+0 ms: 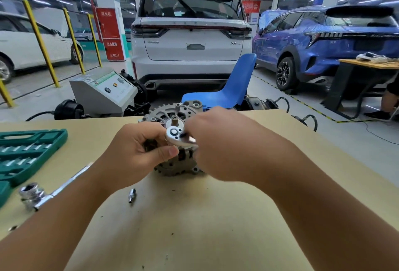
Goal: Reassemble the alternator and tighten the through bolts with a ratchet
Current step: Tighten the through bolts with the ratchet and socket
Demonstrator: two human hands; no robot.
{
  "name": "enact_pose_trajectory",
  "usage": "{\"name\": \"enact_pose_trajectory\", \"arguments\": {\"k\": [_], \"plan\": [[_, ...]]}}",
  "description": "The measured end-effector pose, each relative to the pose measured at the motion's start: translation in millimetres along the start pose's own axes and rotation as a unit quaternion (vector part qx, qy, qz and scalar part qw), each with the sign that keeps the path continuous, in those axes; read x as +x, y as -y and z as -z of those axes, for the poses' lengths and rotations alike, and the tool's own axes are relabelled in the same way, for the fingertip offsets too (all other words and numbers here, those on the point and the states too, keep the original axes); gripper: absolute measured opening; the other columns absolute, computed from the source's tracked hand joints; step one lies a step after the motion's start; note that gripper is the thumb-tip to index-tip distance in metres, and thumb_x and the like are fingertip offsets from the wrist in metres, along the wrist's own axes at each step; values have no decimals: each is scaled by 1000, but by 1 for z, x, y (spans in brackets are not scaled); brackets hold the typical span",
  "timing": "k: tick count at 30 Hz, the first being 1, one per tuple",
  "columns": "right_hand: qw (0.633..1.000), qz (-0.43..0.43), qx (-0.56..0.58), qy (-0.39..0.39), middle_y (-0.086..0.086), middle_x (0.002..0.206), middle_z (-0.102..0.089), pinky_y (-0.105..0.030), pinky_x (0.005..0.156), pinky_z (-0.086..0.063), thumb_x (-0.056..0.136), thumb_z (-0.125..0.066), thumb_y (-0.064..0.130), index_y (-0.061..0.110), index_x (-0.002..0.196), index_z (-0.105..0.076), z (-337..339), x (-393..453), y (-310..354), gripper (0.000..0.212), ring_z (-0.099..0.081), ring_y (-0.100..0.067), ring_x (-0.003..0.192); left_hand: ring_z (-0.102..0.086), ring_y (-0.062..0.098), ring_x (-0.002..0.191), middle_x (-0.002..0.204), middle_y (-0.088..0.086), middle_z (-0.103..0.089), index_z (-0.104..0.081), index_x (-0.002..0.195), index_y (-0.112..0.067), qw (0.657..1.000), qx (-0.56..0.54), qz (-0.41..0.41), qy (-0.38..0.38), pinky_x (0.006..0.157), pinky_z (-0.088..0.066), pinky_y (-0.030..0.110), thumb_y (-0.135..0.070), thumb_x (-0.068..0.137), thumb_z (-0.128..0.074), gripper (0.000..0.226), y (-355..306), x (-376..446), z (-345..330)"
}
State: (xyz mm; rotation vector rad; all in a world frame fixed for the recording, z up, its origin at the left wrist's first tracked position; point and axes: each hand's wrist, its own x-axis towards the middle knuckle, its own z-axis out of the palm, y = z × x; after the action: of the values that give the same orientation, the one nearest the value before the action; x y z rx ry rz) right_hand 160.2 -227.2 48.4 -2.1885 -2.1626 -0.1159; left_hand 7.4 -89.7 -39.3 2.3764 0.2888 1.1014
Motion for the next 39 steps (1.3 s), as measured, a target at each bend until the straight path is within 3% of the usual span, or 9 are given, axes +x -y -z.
{"name": "enact_pose_trajectory", "arguments": {"k": [4,8,11,16,22,25,29,35,39], "plan": [[980,-17,179,90,-8,87,-66,-28,44,-56,102,-52,16,13,110,-48,0,3,4,8,-72,-19,58,-62,7,69,81,-1,-72,-74,97,-23,1000,-21,0,-10,67,-50,17,-14,84,-75,16,-3,0,2],[998,-25,7,-54,4,81,-52,-28,50,-32,96,-56,8,26,100,-60,-3,9,-7,19,-49,-14,64,-64,17,64,78,4,-72,-74,93,-28,999,-34,18,-14,61,-52,22,-13,87,-78,17,-3,1,-1],[999,-16,-25,-39,1,80,-53,-28,46,-32,98,-59,17,21,100,-61,-4,7,-3,5,-49,-15,62,-63,12,63,77,0,-72,-74,93,-29,999,-30,10,-18,61,-49,16,-11,86,-79,19,-2,0,-3],[977,-3,203,68,-6,105,-59,-13,38,-45,104,-58,24,23,127,-49,4,3,7,25,-55,-8,55,-66,17,70,79,-1,-74,-77,91,-17,997,-41,29,-61,66,-56,32,-23,82,-82,12,5,-1,7],[983,-3,169,-65,3,88,-56,-28,63,-54,101,-58,23,21,119,-52,-6,4,8,19,-61,-14,72,-66,15,84,89,-11,-72,-75,98,-27,985,42,36,-161,76,-54,32,-27,93,-69,7,13,-3,-4],[989,24,143,-18,13,84,-49,-20,54,-39,100,-58,13,28,121,-57,-8,6,6,26,-50,-4,70,-58,15,114,115,-18,-60,-64,119,-35,934,85,185,-294,100,-51,46,-38,97,-65,22,23,-5,-10],[986,52,154,21,14,88,-52,-28,66,-49,104,-54,21,35,116,-62,-17,5,19,20,-55,-11,79,-43,24,144,160,5,-40,-28,156,-45,906,-120,365,-176,116,-40,57,-57,89,-74,83,33,-9,-3],[997,1,71,-9,2,88,-55,-31,63,-52,102,-53,17,21,116,-60,-25,24,47,16,-57,-16,75,-71,16,88,117,1,-75,-53,133,-52,890,-279,347,-95,70,-60,37,-48,70,-78,68,33,-10,-11],[998,-50,44,-6,-2,87,-59,-27,56,-45,103,-53,24,14,109,-63,-20,31,47,16,-59,-18,73,-76,23,95,113,1,-77,-62,117,-53,876,-300,350,-141,72,-63,43,-48,59,-84,61,36,-10,-15]]}}
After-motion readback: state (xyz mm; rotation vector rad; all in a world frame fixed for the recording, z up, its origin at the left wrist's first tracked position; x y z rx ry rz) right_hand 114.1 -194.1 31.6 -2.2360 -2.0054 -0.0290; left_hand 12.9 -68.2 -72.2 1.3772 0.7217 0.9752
